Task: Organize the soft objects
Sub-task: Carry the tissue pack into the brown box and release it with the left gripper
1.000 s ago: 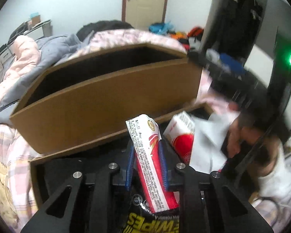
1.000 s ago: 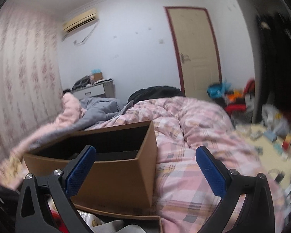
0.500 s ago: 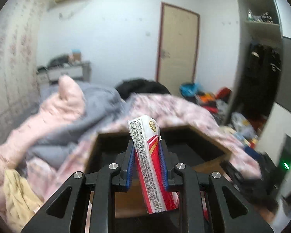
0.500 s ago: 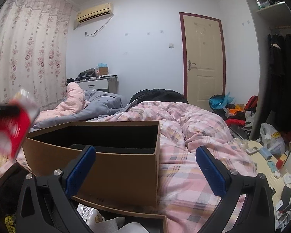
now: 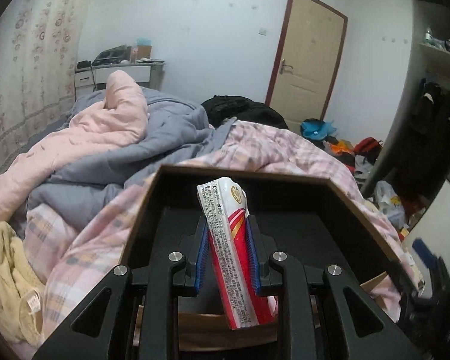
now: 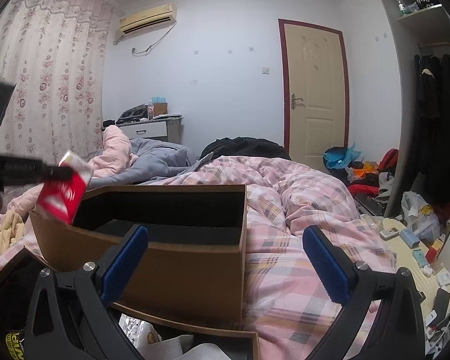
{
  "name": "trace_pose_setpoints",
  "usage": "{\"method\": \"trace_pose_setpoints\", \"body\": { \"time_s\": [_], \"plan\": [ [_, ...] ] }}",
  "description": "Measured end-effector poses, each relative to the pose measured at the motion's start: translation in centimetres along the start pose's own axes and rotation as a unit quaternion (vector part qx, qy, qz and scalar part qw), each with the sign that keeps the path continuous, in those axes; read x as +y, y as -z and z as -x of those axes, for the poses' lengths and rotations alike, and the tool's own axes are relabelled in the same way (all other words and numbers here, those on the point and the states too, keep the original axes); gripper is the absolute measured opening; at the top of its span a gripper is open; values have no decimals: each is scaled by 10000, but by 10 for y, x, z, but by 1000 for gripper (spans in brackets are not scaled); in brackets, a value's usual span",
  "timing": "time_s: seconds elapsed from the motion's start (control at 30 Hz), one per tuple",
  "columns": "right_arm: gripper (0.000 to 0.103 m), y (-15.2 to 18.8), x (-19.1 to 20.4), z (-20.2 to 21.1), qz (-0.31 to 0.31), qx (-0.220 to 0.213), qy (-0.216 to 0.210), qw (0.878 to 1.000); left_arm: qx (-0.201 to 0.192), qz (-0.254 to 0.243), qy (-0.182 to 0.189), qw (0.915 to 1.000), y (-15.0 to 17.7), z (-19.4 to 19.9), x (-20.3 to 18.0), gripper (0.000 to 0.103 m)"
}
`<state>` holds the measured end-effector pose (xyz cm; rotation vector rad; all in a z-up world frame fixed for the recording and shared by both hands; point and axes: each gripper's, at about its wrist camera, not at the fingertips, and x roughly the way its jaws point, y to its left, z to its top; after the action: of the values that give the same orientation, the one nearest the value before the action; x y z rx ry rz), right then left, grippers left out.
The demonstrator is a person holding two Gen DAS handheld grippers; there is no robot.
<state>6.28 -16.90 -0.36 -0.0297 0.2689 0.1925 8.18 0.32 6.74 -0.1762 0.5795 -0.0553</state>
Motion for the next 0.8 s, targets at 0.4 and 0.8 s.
{"method": "trace_pose_setpoints", "body": {
  "time_s": [0.4,0.8],
  "plan": [
    [102,1,2,-1,6,31,14,10000,73,-265,-94,9996,32,-19,1,20],
    [102,1,0,-1,-43,19,20,10000,442,-533,-164,9975,49,-44,6,35]
  ]
}}
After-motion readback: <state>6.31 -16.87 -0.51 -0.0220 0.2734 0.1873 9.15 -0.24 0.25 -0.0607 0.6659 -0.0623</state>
